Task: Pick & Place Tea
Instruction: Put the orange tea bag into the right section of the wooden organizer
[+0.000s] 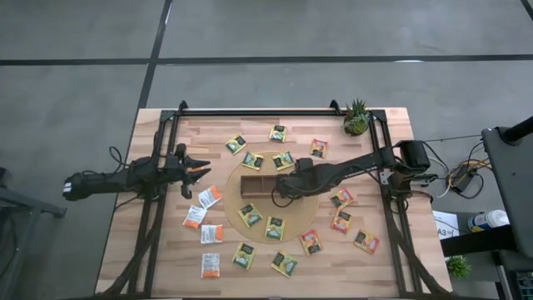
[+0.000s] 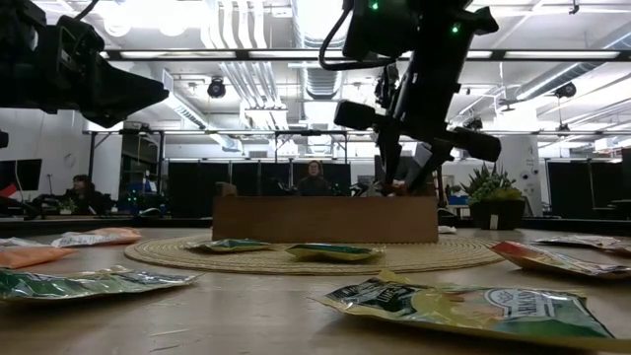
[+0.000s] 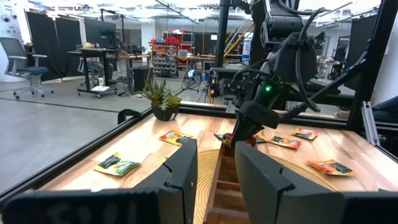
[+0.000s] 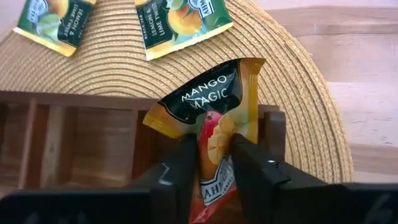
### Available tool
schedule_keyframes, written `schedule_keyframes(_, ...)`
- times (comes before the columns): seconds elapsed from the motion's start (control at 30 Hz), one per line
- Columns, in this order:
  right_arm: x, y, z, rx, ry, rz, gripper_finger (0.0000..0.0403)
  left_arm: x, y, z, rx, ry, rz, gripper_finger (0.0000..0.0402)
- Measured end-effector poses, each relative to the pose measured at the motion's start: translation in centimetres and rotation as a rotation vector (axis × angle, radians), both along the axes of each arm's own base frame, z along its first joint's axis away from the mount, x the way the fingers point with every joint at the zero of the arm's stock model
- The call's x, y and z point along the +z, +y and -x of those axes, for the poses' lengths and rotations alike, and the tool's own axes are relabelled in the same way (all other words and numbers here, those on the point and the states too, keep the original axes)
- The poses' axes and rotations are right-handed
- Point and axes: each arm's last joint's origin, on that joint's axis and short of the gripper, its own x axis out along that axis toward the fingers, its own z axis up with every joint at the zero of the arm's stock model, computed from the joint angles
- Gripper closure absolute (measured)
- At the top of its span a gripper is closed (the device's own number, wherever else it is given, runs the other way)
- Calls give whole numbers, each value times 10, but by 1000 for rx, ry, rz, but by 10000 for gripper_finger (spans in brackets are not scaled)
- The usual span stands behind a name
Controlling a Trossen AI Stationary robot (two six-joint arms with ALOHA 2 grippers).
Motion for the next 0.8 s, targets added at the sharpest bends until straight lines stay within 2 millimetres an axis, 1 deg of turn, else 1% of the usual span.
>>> schedule_keyframes(0.17,1,0,-2,-2,-21,19,243,0,0,0,0,0,0,298)
schedule_keyframes(0.33,1,-1,-2,-8,-30,26,211,0,0,0,0,0,0,298)
schedule_keyframes(0.47,4,-1,-2,-18,-51,55,201,0,0,0,0,0,0,298)
schedule_keyframes(0.63,12,-2,-7,-13,-81,99,200,0,0,0,0,0,0,298)
schedule_keyframes(0.73,19,-2,-12,47,-74,129,200,0,0,0,0,0,0,298)
schedule_keyframes(0.8,25,-3,-15,131,-44,158,200,0,0,0,0,0,0,298)
